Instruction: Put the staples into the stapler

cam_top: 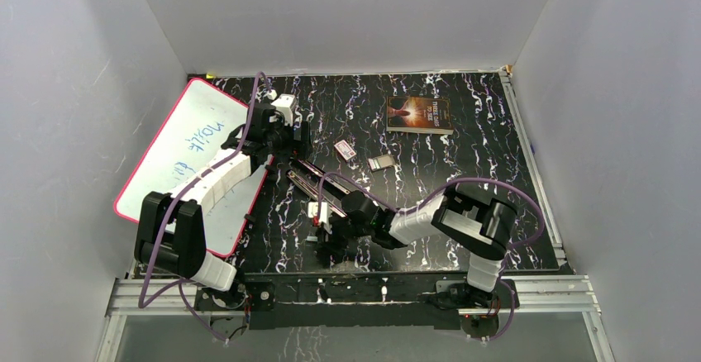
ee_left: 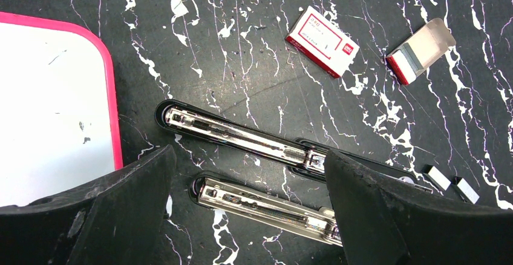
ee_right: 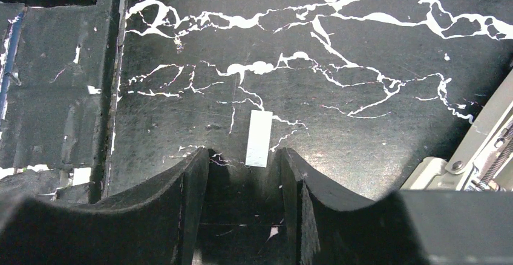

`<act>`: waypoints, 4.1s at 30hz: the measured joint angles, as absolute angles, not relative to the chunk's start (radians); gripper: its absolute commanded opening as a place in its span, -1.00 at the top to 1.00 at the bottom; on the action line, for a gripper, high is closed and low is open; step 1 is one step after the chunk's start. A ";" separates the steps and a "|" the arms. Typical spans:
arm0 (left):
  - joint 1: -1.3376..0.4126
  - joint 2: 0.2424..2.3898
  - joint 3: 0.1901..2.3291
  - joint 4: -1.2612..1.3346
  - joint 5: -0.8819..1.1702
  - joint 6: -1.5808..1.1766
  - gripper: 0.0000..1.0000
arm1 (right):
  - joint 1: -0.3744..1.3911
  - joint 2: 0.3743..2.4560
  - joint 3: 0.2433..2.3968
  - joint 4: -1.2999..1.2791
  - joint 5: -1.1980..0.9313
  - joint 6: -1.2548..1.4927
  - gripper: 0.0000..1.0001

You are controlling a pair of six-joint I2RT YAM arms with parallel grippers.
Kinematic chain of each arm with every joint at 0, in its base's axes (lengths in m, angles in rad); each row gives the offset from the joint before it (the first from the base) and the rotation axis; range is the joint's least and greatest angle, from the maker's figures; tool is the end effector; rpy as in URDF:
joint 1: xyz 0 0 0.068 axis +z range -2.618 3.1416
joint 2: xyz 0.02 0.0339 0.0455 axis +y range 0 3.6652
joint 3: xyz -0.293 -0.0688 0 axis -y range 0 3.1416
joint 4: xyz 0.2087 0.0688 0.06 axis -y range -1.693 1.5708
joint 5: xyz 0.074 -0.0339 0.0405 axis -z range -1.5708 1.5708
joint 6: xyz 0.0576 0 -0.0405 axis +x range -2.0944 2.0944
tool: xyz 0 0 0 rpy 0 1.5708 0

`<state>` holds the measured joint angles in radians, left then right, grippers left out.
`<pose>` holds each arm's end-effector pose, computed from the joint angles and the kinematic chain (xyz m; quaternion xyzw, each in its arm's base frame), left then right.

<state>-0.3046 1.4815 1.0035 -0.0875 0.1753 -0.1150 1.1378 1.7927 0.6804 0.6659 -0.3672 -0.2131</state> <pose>0.2995 -0.1047 0.2926 0.1246 0.8650 -0.1750 0.4534 0.1264 0.3227 0.1836 -0.5961 0.5884 0.3720 0.4002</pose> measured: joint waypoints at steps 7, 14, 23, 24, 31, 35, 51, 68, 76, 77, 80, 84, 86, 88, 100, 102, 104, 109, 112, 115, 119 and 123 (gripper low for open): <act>-0.305 1.482 1.003 -0.088 0.175 -0.115 -0.85 | 1.139 1.799 0.687 0.665 -0.352 -0.213 -0.04; -0.305 1.482 1.003 -0.088 0.175 -0.115 -0.85 | 1.139 1.802 0.691 0.665 -0.338 -0.214 0.06; -0.305 1.482 1.003 -0.088 0.175 -0.115 -0.85 | 1.139 1.802 0.694 0.661 -0.331 -0.222 0.29; -0.305 1.482 1.003 -0.088 0.175 -0.115 -0.85 | 1.139 1.802 0.695 0.659 -0.331 -0.223 0.32; -0.305 1.482 1.003 -0.088 0.174 -0.115 -0.85 | 1.139 1.802 0.699 0.649 -0.341 -0.236 0.50; -0.305 1.483 1.003 -0.088 0.174 -0.115 -0.85 | 1.139 1.802 0.716 0.618 -0.350 -0.247 0.78; -0.305 1.483 1.003 -0.091 0.172 -0.115 -0.85 | 1.139 1.679 0.769 0.515 -0.341 -0.196 1.00; -0.305 1.487 1.003 -0.091 0.173 -0.116 -0.84 | 1.105 1.398 0.689 0.449 0.023 -0.105 1.00; -0.305 1.514 1.003 -0.105 0.173 -0.115 -0.84 | 1.067 1.375 0.734 0.259 0.181 -0.010 1.00; -0.305 1.515 1.003 -0.109 0.172 -0.115 -0.84 | 1.066 1.375 0.740 0.239 0.189 -0.001 1.00; -0.305 1.517 1.003 -0.113 0.173 -0.115 -0.84 | 1.060 1.375 0.744 0.210 0.189 0.015 1.00; -0.305 1.517 1.003 -0.114 0.172 -0.115 -0.84 | 1.032 1.377 0.746 0.177 0.144 0.030 1.00; -0.305 1.517 1.003 -0.114 0.172 -0.115 -0.84 | 1.012 1.378 0.747 0.168 0.121 0.037 1.00; -0.305 1.517 1.003 -0.114 0.172 -0.115 -0.84 | 0.999 1.378 0.747 0.164 0.104 0.046 1.00; -0.305 1.517 1.003 -0.114 0.172 -0.115 -0.84 | 0.988 1.378 0.751 0.149 0.161 0.170 1.00; -0.305 1.517 1.003 -0.114 0.172 -0.115 -0.84 | 0.989 1.381 0.754 0.142 0.159 0.185 1.00; -0.305 1.517 1.003 -0.114 0.171 -0.115 -0.84 | 0.993 1.394 0.770 0.130 0.158 0.189 1.00; -0.305 1.517 1.003 -0.114 0.171 -0.115 -0.84 | 1.025 1.436 0.802 0.121 0.153 0.183 1.00; -0.305 1.517 1.003 -0.114 0.171 -0.115 -0.84 | 1.045 1.463 0.815 0.113 0.142 0.179 1.00; -0.305 1.517 1.003 -0.114 0.171 -0.115 -0.84 | 1.062 1.481 0.815 0.105 0.140 0.180 1.00; -0.305 1.517 1.003 -0.114 0.171 -0.115 -0.84 | 1.083 1.496 0.815 0.104 0.153 0.181 1.00; -0.305 1.517 1.003 -0.114 0.171 -0.115 -0.84 | 1.096 1.512 0.815 0.103 0.171 0.181 1.00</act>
<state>-0.3046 1.5169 1.0035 -0.1139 0.1711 -0.1150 1.0958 1.5120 0.8154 0.1032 0.1711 0.1810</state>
